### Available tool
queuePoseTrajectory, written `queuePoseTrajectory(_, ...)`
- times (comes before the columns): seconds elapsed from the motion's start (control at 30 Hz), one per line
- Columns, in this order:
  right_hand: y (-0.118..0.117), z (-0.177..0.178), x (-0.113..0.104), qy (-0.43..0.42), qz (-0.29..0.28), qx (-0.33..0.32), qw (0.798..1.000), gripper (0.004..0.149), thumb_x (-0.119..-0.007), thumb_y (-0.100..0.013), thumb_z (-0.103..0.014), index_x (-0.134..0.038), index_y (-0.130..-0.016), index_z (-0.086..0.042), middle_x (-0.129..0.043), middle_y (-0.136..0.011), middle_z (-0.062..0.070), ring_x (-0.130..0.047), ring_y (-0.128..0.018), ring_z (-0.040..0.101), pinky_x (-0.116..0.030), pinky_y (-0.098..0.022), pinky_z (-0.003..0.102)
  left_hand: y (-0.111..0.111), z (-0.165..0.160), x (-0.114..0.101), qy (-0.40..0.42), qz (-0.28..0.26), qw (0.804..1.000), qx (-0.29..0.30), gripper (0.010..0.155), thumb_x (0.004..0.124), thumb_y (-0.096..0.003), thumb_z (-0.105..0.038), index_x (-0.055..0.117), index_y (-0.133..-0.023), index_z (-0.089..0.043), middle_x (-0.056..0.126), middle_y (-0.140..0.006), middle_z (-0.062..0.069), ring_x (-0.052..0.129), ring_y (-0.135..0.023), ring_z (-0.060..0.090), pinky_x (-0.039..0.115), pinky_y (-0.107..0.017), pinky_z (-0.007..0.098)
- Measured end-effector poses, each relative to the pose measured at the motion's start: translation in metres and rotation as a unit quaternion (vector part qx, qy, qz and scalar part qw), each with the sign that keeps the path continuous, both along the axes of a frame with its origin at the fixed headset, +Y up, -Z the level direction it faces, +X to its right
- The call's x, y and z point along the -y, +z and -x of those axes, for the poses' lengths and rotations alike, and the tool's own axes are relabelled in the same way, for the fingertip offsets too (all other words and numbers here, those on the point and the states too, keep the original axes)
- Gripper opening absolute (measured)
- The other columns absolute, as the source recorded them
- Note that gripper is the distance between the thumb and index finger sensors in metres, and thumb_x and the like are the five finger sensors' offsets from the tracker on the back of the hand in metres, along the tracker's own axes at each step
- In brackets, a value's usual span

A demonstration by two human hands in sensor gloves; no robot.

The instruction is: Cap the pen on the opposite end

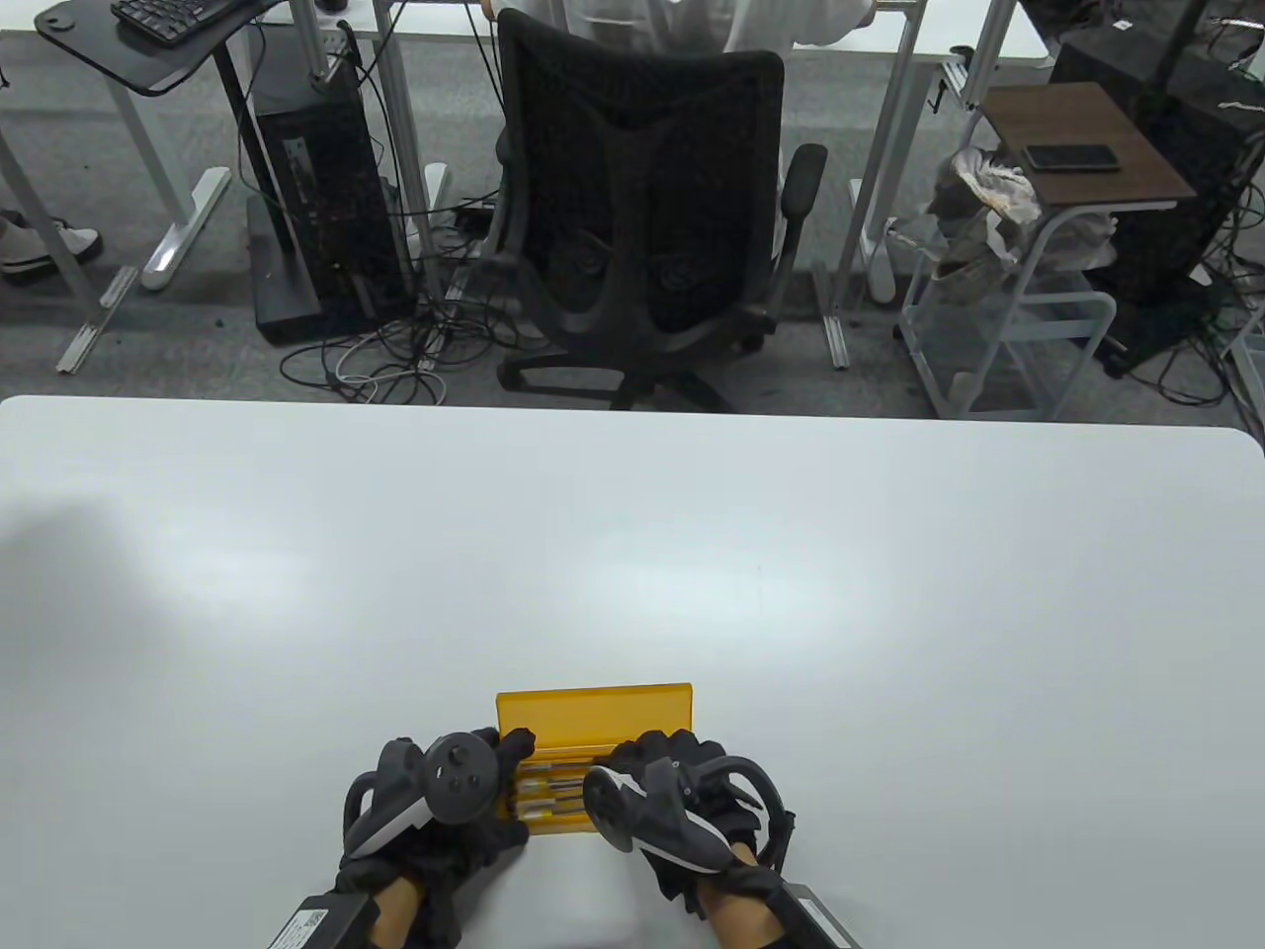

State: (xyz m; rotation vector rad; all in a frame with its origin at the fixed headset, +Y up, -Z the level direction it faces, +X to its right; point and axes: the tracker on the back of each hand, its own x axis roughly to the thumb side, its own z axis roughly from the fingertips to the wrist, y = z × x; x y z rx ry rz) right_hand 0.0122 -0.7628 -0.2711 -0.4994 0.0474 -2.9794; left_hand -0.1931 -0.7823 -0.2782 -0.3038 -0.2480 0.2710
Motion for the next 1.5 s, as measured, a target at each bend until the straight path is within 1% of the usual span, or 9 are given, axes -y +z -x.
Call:
queuePoseTrajectory(0.33,-0.008,-0.010,-0.005,-0.039,0.015,0.032,0.999,0.046,-0.076,-0.039,-0.032,-0.081,-0.084,-0.028,-0.086,-0.085,0.002,-0.086,-0.075,0.026,-0.075,-0.056,0.050,0.003,0.003,0.000,0.010,0.000,1.000,0.005,0.087,0.095,-0.0423,-0.040,0.045,-0.113,-0.030,0.049,-0.120,0.013,0.052,-0.102,0.035,0.020,-0.068,0.082)
queuePoseTrajectory(0.57,-0.003,-0.039,-0.059,-0.240,0.042,0.051,0.969,0.046,-0.073,-0.040,-0.032,-0.080,-0.086,-0.024,-0.090,-0.087,0.007,-0.091,-0.077,0.032,-0.080,-0.052,0.050,0.021,0.028,-0.064,0.164,-0.081,0.982,-0.051,0.077,0.093,-0.0429,-0.048,0.063,-0.109,-0.023,0.068,-0.112,0.019,0.071,-0.094,0.041,0.032,-0.066,0.084)
queuePoseTrajectory(0.73,0.012,-0.024,-0.067,-0.353,0.159,-0.033,0.922,0.047,-0.071,-0.042,-0.030,-0.077,-0.087,-0.019,-0.096,-0.073,0.007,-0.101,-0.059,0.027,-0.085,-0.041,0.043,0.033,0.009,-0.061,0.471,-0.010,0.876,-0.102,0.071,0.091,-0.0479,-0.042,0.062,-0.108,-0.019,0.083,-0.100,0.010,0.084,-0.077,0.028,0.045,-0.072,0.074)
queuePoseTrajectory(0.87,0.013,-0.021,-0.059,-0.413,0.208,0.008,0.886,0.048,-0.070,-0.041,-0.037,-0.079,-0.086,-0.021,-0.099,-0.062,0.004,-0.099,-0.036,0.015,-0.086,-0.031,0.038,0.032,0.006,-0.045,0.609,0.045,0.783,-0.119,0.049,0.086,-0.0533,-0.030,0.071,-0.100,-0.025,0.086,-0.095,0.006,0.086,-0.073,0.024,0.047,-0.075,0.068)
queuePoseTrajectory(1.0,0.007,-0.030,-0.050,-0.497,0.249,0.046,0.830,0.048,-0.074,-0.040,-0.045,-0.091,-0.074,-0.015,-0.100,-0.041,0.002,-0.095,-0.019,0.012,-0.085,-0.021,0.037,0.028,0.011,-0.045,0.606,0.037,0.789,-0.090,0.048,0.080,-0.0555,-0.031,0.066,-0.101,-0.025,0.088,-0.096,0.007,0.091,-0.071,0.021,0.052,-0.076,0.064)
queuePoseTrajectory(1.2,0.009,-0.021,-0.052,-0.484,0.272,0.009,0.832,0.046,-0.070,-0.044,-0.033,-0.086,-0.083,-0.013,-0.100,-0.052,0.005,-0.098,-0.028,0.015,-0.086,-0.027,0.038,0.029,0.016,-0.053,0.511,-0.053,0.850,-0.117,0.053,0.077,-0.0534,-0.034,0.063,-0.100,-0.013,0.095,-0.082,0.006,0.095,-0.052,0.015,0.061,-0.072,0.057)
queuePoseTrajectory(1.3,0.006,-0.017,-0.062,-0.446,0.212,0.012,0.869,0.046,-0.071,-0.042,-0.034,-0.089,-0.080,-0.014,-0.101,-0.049,0.004,-0.098,-0.025,0.013,-0.087,-0.025,0.036,0.027,0.018,-0.059,0.498,-0.087,0.852,-0.136,0.054,0.078,-0.0530,-0.035,0.065,-0.099,-0.009,0.097,-0.079,0.007,0.095,-0.048,0.014,0.062,-0.070,0.057)
queuePoseTrajectory(1.4,0.005,-0.037,-0.066,-0.376,0.140,0.054,0.914,0.045,-0.073,-0.041,-0.035,-0.090,-0.079,-0.016,-0.102,-0.048,0.002,-0.098,-0.024,0.012,-0.087,-0.025,0.034,0.023,0.059,-0.063,0.502,-0.151,0.821,-0.226,0.054,0.076,-0.0551,-0.034,0.062,-0.100,-0.008,0.094,-0.081,0.008,0.093,-0.048,0.014,0.063,-0.069,0.055)
queuePoseTrajectory(1.5,-0.001,-0.065,-0.067,-0.444,0.128,0.093,0.882,0.046,-0.078,-0.041,-0.037,-0.092,-0.077,-0.013,-0.102,-0.045,0.004,-0.098,-0.022,0.013,-0.086,-0.023,0.035,0.021,0.078,-0.066,0.489,-0.163,0.835,-0.196,0.054,0.083,-0.0544,-0.033,0.068,-0.099,-0.007,0.097,-0.079,0.011,0.094,-0.049,0.019,0.059,-0.070,0.060)
